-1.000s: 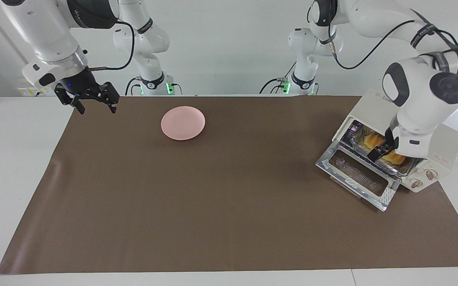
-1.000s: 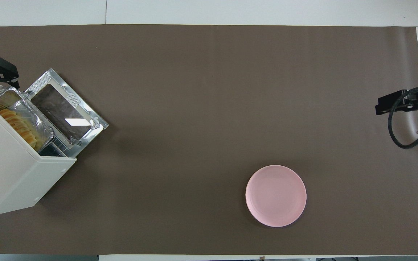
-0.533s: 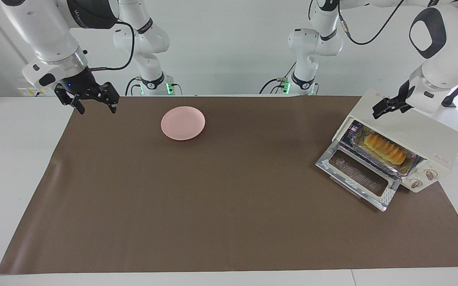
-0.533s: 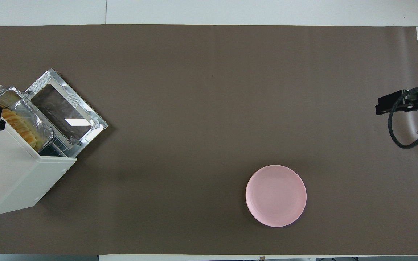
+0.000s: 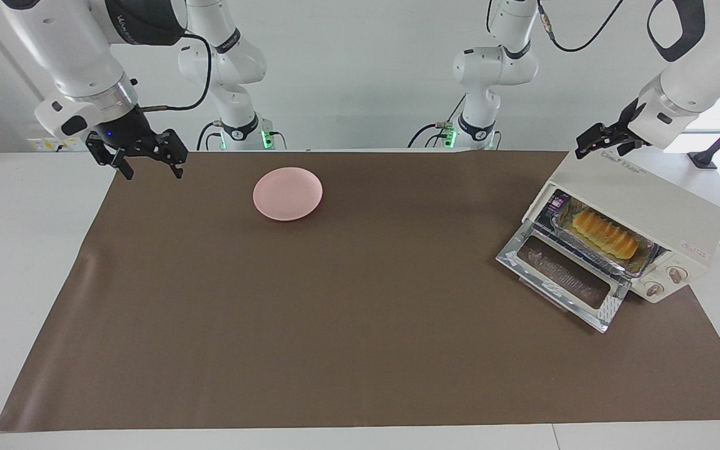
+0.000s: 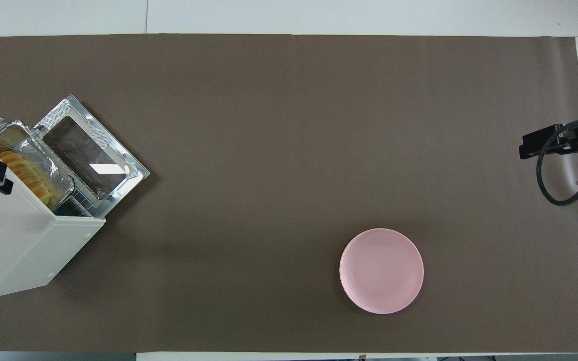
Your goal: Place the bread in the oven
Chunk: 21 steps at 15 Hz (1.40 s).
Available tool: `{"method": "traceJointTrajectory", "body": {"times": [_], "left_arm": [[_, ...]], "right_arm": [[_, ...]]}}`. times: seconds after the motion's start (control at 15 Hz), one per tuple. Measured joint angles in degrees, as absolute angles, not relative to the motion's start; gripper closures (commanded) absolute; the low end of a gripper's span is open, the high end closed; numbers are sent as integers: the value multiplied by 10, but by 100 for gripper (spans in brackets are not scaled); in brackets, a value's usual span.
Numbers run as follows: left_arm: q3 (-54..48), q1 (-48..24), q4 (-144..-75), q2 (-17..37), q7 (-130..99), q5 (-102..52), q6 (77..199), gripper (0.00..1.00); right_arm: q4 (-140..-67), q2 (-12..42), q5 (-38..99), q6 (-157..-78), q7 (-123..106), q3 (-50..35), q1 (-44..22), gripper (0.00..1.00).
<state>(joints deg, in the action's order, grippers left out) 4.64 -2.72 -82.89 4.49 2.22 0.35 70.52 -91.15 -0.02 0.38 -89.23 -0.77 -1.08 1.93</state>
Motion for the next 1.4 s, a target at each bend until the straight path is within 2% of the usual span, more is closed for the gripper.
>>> {"method": "traceJointTrajectory", "body": {"times": [0.47, 0.93, 1.4], "left_arm": [[21, -20, -885, -9, 22, 3, 740, 0], [15, -20, -893, -9, 22, 3, 799, 0], [6, -20, -897, -9, 22, 3, 802, 0]], "right_arm": [[-911, 0, 4, -892, -8, -11, 19, 0], [-911, 0, 4, -892, -8, -11, 19, 0], [-911, 0, 4, -892, -8, -11, 19, 0]]}}
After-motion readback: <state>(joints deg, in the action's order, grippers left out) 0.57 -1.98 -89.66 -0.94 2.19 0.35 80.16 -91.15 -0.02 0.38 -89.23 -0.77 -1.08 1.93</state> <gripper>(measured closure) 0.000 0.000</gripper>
